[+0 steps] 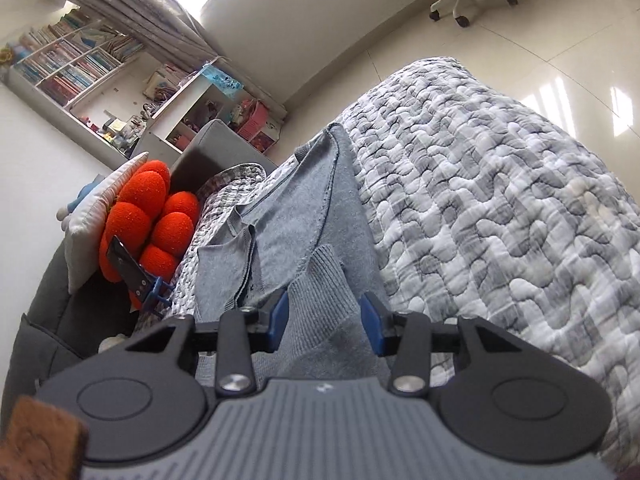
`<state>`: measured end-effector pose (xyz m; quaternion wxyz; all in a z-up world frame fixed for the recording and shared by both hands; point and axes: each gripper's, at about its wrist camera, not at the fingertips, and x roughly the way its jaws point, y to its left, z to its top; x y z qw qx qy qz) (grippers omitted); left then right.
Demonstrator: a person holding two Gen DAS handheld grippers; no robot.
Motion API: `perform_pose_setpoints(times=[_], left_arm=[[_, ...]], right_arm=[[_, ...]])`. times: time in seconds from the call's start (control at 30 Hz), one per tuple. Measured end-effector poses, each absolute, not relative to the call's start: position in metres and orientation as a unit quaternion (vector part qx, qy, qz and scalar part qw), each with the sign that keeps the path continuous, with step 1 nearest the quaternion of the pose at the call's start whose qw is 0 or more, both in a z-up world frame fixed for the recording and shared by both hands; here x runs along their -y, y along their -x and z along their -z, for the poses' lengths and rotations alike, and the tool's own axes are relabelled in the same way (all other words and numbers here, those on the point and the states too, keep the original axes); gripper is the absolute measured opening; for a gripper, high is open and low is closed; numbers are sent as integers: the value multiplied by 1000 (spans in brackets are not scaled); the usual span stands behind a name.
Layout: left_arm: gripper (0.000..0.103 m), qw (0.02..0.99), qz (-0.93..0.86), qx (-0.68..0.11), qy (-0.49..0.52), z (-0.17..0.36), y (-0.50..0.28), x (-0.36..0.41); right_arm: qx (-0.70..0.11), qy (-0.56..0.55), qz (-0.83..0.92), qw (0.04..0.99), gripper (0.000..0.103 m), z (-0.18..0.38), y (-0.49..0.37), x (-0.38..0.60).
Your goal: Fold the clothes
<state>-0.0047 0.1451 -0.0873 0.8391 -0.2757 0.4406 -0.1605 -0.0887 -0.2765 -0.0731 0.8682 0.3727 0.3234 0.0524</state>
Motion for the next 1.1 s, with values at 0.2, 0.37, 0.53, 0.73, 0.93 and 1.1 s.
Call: perform_pose_setpoints(times=[0.2,0.37,0.53,0.73,0.93,1.1], left_arm=[[10,850,149,-419,282,85,-2,-133],[6,863,156,-390,279,77,1,-129],[6,868,152,-361,304,71,1,-136],[6,858,128,-398,299,83,-8,-135],[24,852,110,-403,314,82,-4,-152],[22,848,155,-384,330,71,8,-176]], right_arm=[[-335,-328,-38,882,23,85,64,260],[-318,-294,-20,901,8,81,66,245],[-291,-270,-1,918,8,77,67,238],[-307,-278,23,910,8,84,58,242],[-305,-256,61,915,18,73,63,235],[-288,-235,29,928,18,56,77,230]])
